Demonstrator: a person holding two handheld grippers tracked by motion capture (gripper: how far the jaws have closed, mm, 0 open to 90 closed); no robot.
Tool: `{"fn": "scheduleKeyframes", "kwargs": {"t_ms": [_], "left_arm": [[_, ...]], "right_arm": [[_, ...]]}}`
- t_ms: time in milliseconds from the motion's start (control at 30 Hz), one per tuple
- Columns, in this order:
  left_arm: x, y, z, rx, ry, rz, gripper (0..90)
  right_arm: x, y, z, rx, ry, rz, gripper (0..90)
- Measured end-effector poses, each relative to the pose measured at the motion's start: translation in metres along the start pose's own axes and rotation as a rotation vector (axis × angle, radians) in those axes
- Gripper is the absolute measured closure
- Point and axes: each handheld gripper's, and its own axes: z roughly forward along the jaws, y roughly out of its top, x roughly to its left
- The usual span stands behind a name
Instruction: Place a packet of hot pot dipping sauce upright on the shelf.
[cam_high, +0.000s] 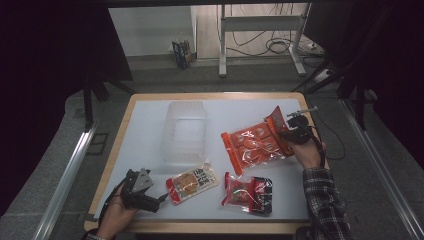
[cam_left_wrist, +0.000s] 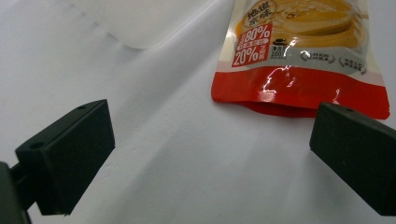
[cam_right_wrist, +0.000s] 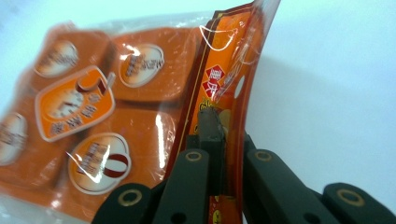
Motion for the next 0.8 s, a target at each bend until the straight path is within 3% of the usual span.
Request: {"fn": "scheduleKeyframes", "kwargs": {"t_ms": [267, 800], "left_arm": [[0.000, 0.000, 0.000, -0.007, 0.003, -0.004, 0.0], [0.001, 0.000, -0.002, -0.009, 0.006, -0.005, 0.0]], "right_arm": [[0.015, 0.020, -0.028, -0.078, 0.005, -0.048, 88.5], [0.055, 0.060, -0.070, -0.157, 0.101, -0.125, 88.5]]}}
